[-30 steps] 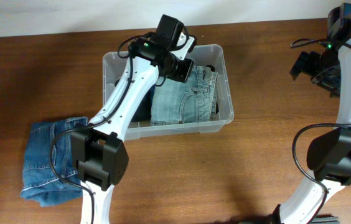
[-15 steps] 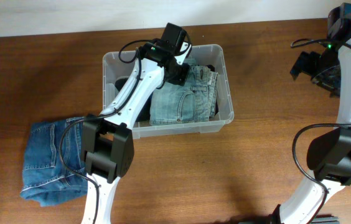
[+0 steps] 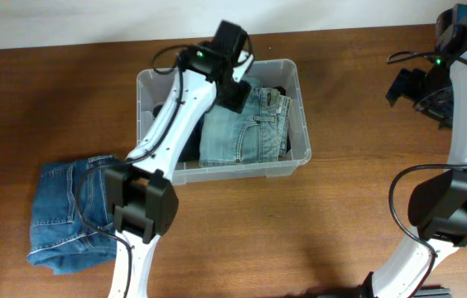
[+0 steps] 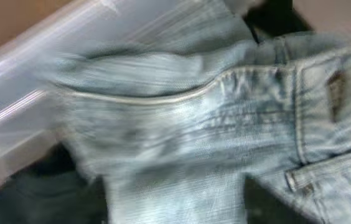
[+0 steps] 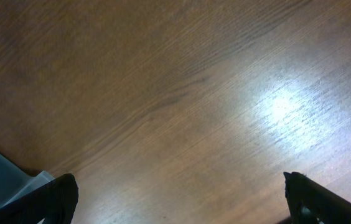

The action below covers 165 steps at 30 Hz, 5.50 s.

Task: Pack container
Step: 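Withdraw the left gripper from the box toward the left, then move the left gripper to the dark-blue jeans and grasp them, then lift the dark-blue jeans with the left gripper toward the box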

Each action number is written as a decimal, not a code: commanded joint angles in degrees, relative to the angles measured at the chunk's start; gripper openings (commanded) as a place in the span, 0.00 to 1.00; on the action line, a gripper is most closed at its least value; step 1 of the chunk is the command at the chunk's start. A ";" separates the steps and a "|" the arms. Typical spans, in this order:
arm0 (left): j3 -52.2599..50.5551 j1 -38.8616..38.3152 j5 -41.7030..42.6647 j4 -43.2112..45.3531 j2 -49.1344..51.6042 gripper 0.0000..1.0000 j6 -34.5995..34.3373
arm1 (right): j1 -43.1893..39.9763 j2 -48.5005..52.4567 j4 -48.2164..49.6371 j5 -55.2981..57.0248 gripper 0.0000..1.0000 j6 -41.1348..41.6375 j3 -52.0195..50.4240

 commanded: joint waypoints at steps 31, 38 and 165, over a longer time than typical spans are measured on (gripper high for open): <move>7.37 29.73 -2.23 -28.15 -22.84 0.99 -10.32 | -0.15 0.11 -0.07 0.07 0.98 0.66 -0.13; -8.04 35.50 -4.55 -28.15 -26.71 0.99 -11.37 | -0.15 0.11 -0.07 0.07 0.99 0.66 -0.13; -52.54 68.37 34.32 35.15 -8.46 0.93 6.21 | -0.15 0.11 -0.07 0.07 0.98 0.66 -0.13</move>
